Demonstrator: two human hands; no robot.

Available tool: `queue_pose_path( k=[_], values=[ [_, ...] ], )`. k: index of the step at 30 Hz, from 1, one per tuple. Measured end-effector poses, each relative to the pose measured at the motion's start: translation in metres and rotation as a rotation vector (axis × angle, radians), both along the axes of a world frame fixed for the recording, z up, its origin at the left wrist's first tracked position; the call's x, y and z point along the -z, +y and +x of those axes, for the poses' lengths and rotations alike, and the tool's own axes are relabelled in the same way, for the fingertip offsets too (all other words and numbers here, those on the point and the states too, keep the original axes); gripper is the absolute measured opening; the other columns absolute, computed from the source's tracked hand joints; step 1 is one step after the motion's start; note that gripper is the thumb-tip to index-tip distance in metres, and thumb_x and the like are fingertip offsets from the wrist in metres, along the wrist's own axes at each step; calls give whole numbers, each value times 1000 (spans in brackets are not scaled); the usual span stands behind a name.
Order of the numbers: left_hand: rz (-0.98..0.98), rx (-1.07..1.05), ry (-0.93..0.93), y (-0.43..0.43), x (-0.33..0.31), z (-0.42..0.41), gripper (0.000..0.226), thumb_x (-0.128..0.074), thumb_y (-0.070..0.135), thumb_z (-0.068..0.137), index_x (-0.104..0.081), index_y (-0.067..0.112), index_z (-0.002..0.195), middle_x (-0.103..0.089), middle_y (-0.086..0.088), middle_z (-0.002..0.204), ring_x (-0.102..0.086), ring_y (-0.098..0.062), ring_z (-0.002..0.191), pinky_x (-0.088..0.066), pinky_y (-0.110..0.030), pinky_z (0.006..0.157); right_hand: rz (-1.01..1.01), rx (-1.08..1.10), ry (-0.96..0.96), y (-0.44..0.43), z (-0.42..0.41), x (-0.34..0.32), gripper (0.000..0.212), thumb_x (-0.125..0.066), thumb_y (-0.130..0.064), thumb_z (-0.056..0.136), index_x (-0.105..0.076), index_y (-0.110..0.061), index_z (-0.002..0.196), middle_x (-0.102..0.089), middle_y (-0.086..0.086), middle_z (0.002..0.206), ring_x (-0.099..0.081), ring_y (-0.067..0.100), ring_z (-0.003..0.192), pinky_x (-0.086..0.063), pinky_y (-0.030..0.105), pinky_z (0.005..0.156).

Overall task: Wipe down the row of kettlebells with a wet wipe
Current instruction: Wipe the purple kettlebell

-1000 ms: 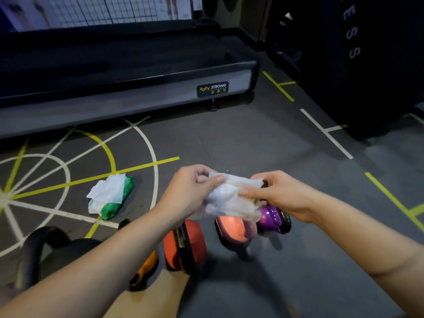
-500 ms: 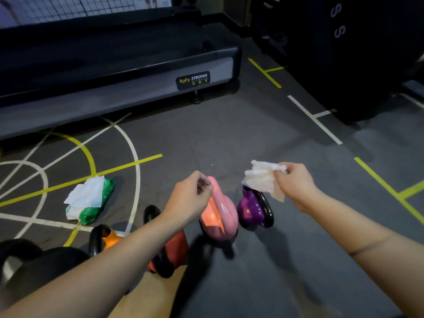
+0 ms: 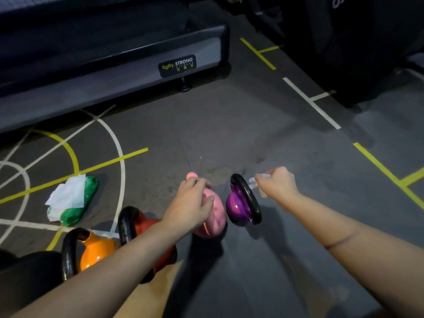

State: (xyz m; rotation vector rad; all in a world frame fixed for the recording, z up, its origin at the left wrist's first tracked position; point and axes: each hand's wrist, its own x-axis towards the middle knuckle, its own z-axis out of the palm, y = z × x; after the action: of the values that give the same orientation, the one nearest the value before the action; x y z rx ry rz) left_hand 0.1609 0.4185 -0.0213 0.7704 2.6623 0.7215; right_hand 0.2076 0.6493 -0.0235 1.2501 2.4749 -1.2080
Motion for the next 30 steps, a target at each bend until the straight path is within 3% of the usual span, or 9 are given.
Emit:
queue_pose_path(
  k=[3,6,10,12,14,17,20,24,30],
  values=[
    [43,21,18,8,3,-1,26,-60,20,94,-62,19,121,-54,4,122,-47,-16,120,-33,-19,99,-193,176,111,3,-7,-1,51,-64,-60,84,-74,-11,87,-72,5,83,-66,22,78,-49,29,74],
    [104,23,54,17,1,0,25,-58,18,95,-62,19,119,-58,6,122,-49,-13,120,-40,-27,101,-436,48,176,12,-10,-10,14,-71,-25,90,-78,-14,97,-76,6,94,-68,15,75,-51,23,67],
    [272,-85,-144,32,-9,-5,36,-60,29,100,-60,23,135,-61,10,133,-53,-4,123,-39,-18,102,-632,-387,160,10,-6,-33,19,-75,-1,84,-77,-13,99,-73,10,90,-69,15,78,-55,25,73],
    [385,-147,-442,37,-11,-8,42,-66,40,96,-63,20,133,-68,6,126,-62,-5,116,-49,-26,101,-562,-509,176,5,-4,-43,19,-75,0,83,-75,-13,97,-71,8,86,-66,12,74,-56,25,72],
    [469,-190,-710,40,-13,-6,27,-70,31,96,-71,10,113,-73,-2,96,-69,-10,84,-57,-27,77,-388,-522,193,1,-3,-50,21,-78,-4,79,-74,-18,94,-69,4,81,-60,7,63,-50,19,59],
    [528,-333,-812,50,-21,5,10,-68,11,96,-70,6,88,-62,-9,71,-59,-14,59,-56,-24,59,-16,-314,227,-4,0,-44,26,-87,-24,66,-68,-24,84,-68,-1,76,-58,9,62,-46,22,54],
    [628,-572,-912,61,-22,12,11,-66,8,96,-67,6,86,-70,-15,79,-67,-19,63,-61,-29,65,208,-308,328,-30,12,-33,14,-75,-23,74,-64,-22,82,-68,-2,78,-64,19,75,-51,33,63],
    [727,-737,-1015,61,-26,11,17,-52,2,92,-69,4,89,-73,-13,79,-69,-19,61,-60,-26,56,225,-695,406,-53,29,-25,11,-60,-18,78,-62,-16,89,-63,2,97,-61,23,90,-51,34,77],
    [662,-624,-1066,61,-21,13,24,-45,21,93,-66,9,90,-75,-10,86,-73,-25,76,-55,-31,68,116,-602,297,-14,20,-8,13,-71,-19,79,-70,-25,91,-67,-5,75,-59,10,69,-47,28,66]
  ],
)
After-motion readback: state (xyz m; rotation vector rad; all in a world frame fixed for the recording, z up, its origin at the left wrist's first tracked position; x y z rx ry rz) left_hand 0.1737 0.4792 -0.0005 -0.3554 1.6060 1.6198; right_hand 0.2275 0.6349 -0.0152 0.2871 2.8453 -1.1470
